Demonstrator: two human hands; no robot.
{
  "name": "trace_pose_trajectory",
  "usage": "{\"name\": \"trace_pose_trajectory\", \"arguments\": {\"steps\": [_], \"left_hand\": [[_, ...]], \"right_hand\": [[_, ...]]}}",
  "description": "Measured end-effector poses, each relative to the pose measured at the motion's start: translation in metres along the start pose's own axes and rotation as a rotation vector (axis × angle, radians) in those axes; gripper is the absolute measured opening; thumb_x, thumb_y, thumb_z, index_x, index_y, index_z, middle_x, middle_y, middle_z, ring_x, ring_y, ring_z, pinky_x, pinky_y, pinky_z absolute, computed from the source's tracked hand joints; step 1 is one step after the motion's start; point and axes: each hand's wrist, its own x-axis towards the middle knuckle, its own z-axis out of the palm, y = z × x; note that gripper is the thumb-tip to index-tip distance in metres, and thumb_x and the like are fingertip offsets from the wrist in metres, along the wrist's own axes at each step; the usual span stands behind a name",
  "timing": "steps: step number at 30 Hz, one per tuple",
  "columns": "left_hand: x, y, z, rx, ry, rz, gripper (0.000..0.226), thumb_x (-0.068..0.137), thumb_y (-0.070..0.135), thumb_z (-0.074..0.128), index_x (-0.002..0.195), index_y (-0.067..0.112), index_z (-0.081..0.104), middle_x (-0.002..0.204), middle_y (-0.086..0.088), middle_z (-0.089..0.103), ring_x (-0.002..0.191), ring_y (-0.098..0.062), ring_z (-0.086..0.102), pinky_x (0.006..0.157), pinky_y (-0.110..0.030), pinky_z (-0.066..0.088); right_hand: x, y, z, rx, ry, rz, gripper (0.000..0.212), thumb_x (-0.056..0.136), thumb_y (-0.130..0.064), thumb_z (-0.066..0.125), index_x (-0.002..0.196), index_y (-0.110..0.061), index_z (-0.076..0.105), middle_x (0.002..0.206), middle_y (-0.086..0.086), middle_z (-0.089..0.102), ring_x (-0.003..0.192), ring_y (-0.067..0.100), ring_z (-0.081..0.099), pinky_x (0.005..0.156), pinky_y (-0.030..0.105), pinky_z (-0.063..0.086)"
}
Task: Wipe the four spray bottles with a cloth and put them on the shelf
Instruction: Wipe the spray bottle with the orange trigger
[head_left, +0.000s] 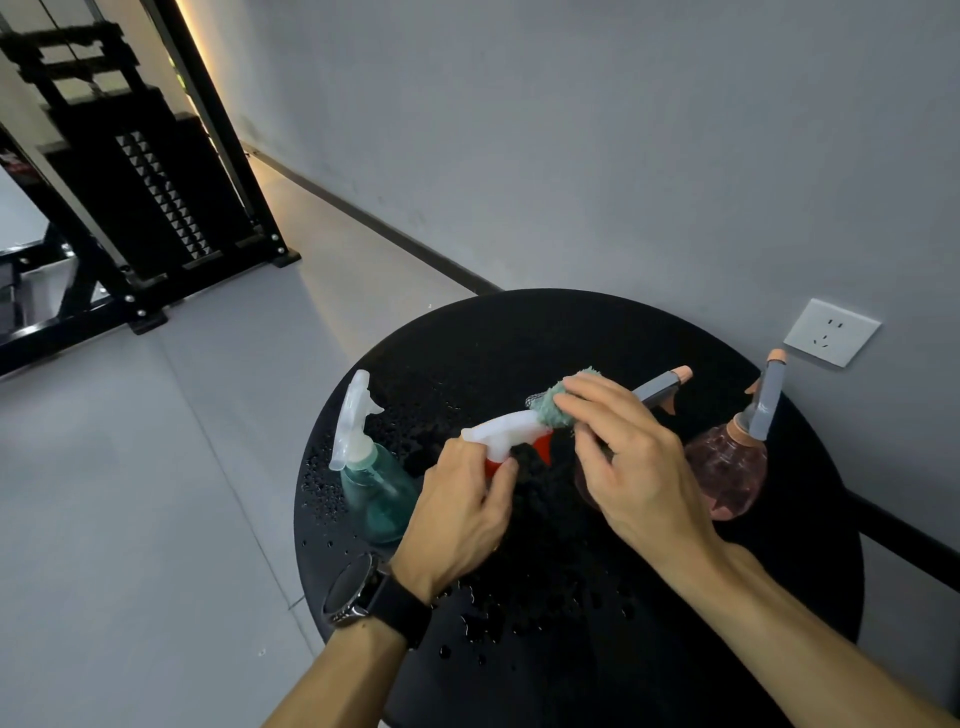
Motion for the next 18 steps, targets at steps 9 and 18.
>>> {"name": "trace_pose_trajectory", "arguments": {"steps": [9,18], "left_hand": [[0.006,-0.001,0.002,-0.148,-0.013,-0.119,0.035,0.093,0.054,0.052,0.082,0.024,0.042,0.078,0.001,0.050,0.065,-0.015,0.050,0.063,-0.037,0.048],[0.006,0.014,-0.009,-0.422,0.034,-0.224,0.033,0.092,0.037,0.067,0.098,0.017,0.042,0.066,0.015,0.050,0.053,0.002,0.046,0.053,-0.013,0.039]], "right_hand": [[0.006,0.000,-0.006,0.020,0.096,0.018,0.032,0.088,0.008,0.061,0.117,-0.001,0.067,0.127,0.007,0.062,0.127,0.011,0.050,0.106,0.028,0.042],[0.006,0.001,-0.008,0.053,0.132,0.055,0.032,0.089,0.008,0.060,0.119,-0.001,0.067,0.127,0.008,0.062,0.127,0.014,0.052,0.107,0.028,0.041]]}}
